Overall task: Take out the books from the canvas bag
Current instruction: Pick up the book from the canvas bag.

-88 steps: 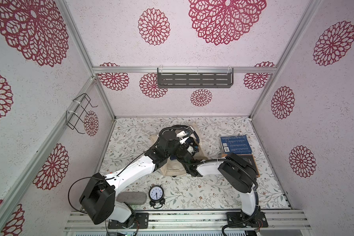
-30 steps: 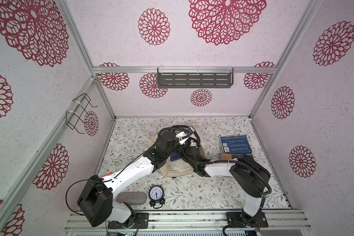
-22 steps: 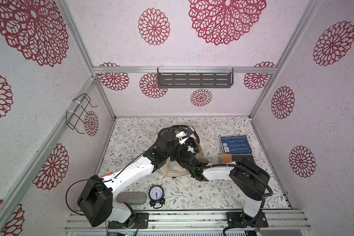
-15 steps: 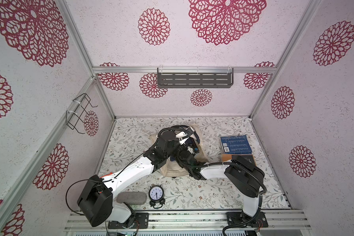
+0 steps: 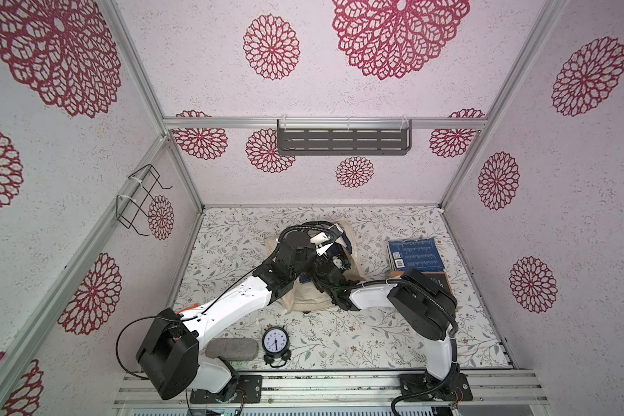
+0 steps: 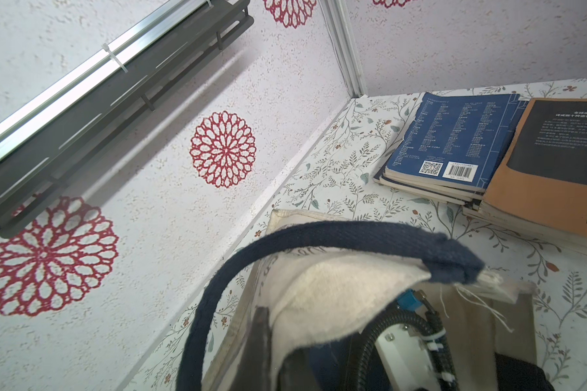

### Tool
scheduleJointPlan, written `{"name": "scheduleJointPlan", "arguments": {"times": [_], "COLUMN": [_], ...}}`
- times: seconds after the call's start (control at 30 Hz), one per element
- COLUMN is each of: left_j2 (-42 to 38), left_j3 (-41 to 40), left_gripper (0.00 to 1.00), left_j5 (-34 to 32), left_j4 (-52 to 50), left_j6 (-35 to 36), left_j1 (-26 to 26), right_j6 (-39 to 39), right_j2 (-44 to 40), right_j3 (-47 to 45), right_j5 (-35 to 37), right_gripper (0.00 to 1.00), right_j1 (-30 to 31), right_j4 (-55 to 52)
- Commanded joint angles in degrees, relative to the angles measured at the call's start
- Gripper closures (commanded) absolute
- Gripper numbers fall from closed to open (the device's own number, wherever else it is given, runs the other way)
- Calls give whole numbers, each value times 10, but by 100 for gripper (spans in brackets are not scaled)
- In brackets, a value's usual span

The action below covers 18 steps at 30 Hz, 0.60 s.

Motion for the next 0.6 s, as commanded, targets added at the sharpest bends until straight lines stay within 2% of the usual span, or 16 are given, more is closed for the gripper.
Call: {"name": "scheduleJointPlan", "arguments": {"times": [0.0, 0.23, 0.57], "left_j2": [-16, -20, -14], "left_j3": [13, 15, 14], "left_gripper": [100, 100, 100], "left_j5": [18, 27, 26], "left_j4": [50, 47, 41], "left_j6": [6, 3, 7], "left_j1": [-12, -12, -14], "right_j6": [-33, -157, -191], "right_j2": [8, -29, -21], "right_j3": [21, 35, 52], "right_j5": [3, 50, 37], "right_gripper": [54, 56, 60], "right_j1": [-26, -27, -42], "right_j4": [47, 81, 125]}}
